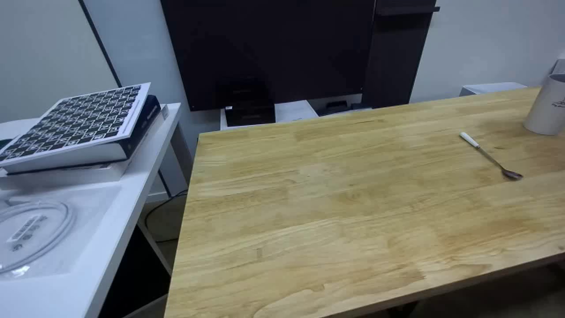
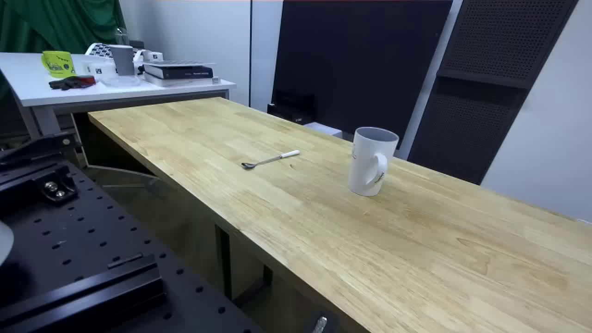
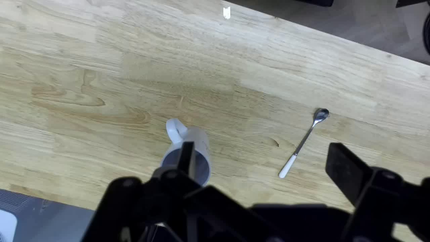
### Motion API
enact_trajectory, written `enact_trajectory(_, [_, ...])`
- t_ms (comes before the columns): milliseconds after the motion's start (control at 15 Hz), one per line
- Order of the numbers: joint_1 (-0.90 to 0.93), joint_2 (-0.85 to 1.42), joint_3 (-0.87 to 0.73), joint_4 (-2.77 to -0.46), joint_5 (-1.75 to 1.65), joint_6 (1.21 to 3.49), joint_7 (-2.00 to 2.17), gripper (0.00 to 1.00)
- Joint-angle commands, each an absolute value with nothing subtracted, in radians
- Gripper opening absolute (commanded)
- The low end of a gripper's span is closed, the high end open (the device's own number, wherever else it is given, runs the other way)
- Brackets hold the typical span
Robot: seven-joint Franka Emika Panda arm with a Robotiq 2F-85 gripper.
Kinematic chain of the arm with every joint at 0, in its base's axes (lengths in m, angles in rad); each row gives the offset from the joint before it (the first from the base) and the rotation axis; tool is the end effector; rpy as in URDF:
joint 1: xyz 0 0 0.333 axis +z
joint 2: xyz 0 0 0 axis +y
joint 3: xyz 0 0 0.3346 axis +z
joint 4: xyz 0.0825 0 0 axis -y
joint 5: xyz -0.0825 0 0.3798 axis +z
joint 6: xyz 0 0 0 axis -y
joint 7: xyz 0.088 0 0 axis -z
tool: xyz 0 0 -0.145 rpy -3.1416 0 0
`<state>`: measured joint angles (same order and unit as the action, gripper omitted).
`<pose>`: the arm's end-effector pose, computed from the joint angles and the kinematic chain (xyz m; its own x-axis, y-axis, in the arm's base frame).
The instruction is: Put the spoon in the mug
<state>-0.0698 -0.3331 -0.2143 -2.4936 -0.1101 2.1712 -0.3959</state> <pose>0.4017 -0.1242 0.3862 0.9829 0.1840 -0.0036 0.1840 -0.9827 0.0219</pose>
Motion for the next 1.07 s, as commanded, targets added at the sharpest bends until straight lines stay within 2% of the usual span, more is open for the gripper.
enact_trajectory(0, [-0.08, -0.333, -0.204, -2.492, -0.106, 2.17, -0.399, 1.0])
enact_trajectory(467, [-0.08, -0.333, -0.204, -2.492, -0.106, 2.17, -0.399, 1.0])
enact_trajectory(1000, [-0.031, -0.194, -0.103, -2.439, -0.103, 2.263, -0.317, 1.0])
